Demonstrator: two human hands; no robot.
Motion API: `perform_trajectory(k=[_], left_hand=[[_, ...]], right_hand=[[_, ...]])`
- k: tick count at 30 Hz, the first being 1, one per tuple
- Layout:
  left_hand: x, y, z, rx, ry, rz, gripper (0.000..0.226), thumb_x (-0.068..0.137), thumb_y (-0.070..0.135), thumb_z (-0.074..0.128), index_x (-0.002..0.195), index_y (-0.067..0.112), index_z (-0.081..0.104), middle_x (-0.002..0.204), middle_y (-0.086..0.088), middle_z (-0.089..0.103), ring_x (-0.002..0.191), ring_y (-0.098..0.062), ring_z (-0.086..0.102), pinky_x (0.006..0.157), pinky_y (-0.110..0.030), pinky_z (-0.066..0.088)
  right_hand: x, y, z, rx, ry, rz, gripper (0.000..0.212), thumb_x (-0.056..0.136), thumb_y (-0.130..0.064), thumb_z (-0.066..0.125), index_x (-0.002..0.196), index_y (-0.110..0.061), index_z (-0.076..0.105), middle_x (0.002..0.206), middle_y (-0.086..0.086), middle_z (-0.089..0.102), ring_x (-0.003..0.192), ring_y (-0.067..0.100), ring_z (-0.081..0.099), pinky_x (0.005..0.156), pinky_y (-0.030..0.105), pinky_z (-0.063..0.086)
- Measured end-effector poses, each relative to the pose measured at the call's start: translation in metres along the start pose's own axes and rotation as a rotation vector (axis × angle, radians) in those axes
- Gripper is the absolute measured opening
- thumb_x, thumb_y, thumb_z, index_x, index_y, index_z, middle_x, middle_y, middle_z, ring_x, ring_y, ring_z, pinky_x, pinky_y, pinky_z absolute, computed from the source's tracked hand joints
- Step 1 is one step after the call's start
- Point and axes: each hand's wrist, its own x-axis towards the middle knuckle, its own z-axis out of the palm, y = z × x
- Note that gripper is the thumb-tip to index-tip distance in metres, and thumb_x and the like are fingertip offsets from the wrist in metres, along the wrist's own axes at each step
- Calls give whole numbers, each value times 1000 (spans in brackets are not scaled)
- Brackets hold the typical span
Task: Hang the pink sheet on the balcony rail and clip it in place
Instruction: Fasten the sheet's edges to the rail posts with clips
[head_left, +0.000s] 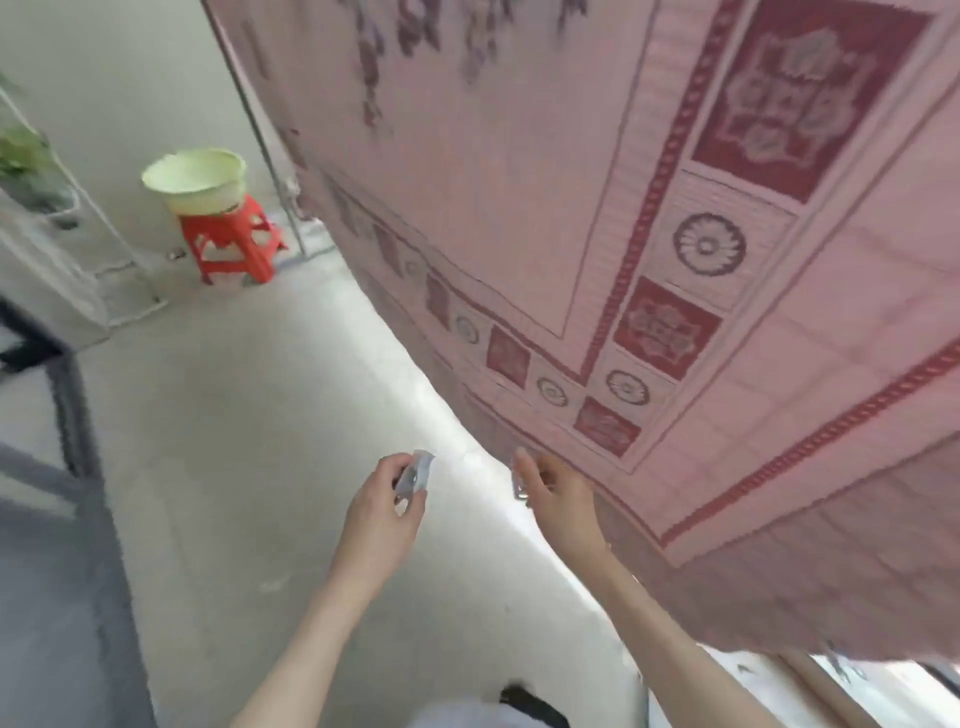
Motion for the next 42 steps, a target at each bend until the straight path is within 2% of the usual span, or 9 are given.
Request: perform_trajectory(k=[5, 8, 11, 13, 15, 19, 24, 29, 42], left_hand=[[81, -32, -48, -157, 197, -201, 28, 83, 7, 62, 101, 20, 46, 86, 18, 54, 82, -16, 56, 61, -6, 38], [144, -39, -72, -214, 241, -247, 41, 83, 7, 63, 116, 21, 43, 91, 10, 56, 82, -18, 57, 69, -19, 40], [210, -40, -104, -232, 246, -278, 39, 82, 7, 63, 111, 28, 46, 91, 4, 59, 79, -16, 59, 61, -10, 40], [250, -41, -131, -311, 282, -288, 37, 81, 6, 65, 98, 34, 47, 89, 6, 61, 77, -11, 61, 61, -5, 41], [287, -45, -159, -429, 336, -298, 35, 81, 5, 66, 97, 31, 49, 95, 0, 66, 82, -12, 63, 75, -14, 46], [357, -65, -214, -668, 458, -339, 29, 81, 2, 67, 102, 18, 53, 101, -9, 69, 90, -18, 64, 92, -37, 46], [458, -114, -287, -784, 507, -365, 30, 81, 5, 67, 108, 10, 56, 99, -11, 70, 84, -16, 64, 67, -12, 51], [571, -161, -373, -753, 436, -319, 32, 79, 5, 69, 109, 9, 60, 96, -9, 66, 87, -19, 63, 74, -17, 53], [854, -225, -508, -635, 287, -241, 15, 85, 9, 63, 93, 22, 65, 87, 7, 69, 75, 2, 62, 62, -4, 44]], right_hand=[[109, -57, 65, 423, -217, 119, 63, 98, -43, 30, 58, -4, 58, 52, -1, 59, 54, 9, 60, 55, 21, 45], [180, -88, 107, 695, -243, 336, 71, 96, -46, 33, 40, -18, 65, 48, -2, 62, 54, 13, 61, 57, 25, 48], [242, -124, 144, 623, -234, 455, 52, 97, -47, 36, 67, -10, 58, 50, 1, 60, 55, 16, 53, 55, 28, 44], [282, -149, 168, 600, -344, 440, 55, 83, -64, 48, 65, -11, 50, 48, 0, 54, 45, 14, 50, 49, 24, 39], [318, -176, 195, 539, -441, 407, 58, 73, -72, 51, 61, -16, 45, 55, 4, 48, 40, 11, 47, 49, 23, 40], [375, -230, 262, 359, -664, 308, 42, 87, -49, 56, 63, -15, 48, 53, 4, 52, 54, 15, 53, 61, 31, 51], [450, -285, 360, 285, -823, 229, 13, 89, -21, 62, 83, -10, 56, 60, 1, 51, 52, 15, 46, 54, 26, 45], [527, -356, 461, 233, -953, 130, 16, 90, -27, 60, 93, -12, 62, 57, -1, 41, 48, 14, 38, 49, 23, 37], [752, -477, 612, 317, -673, 31, 9, 88, -15, 63, 83, -8, 63, 68, 2, 51, 50, 13, 43, 51, 25, 39]])
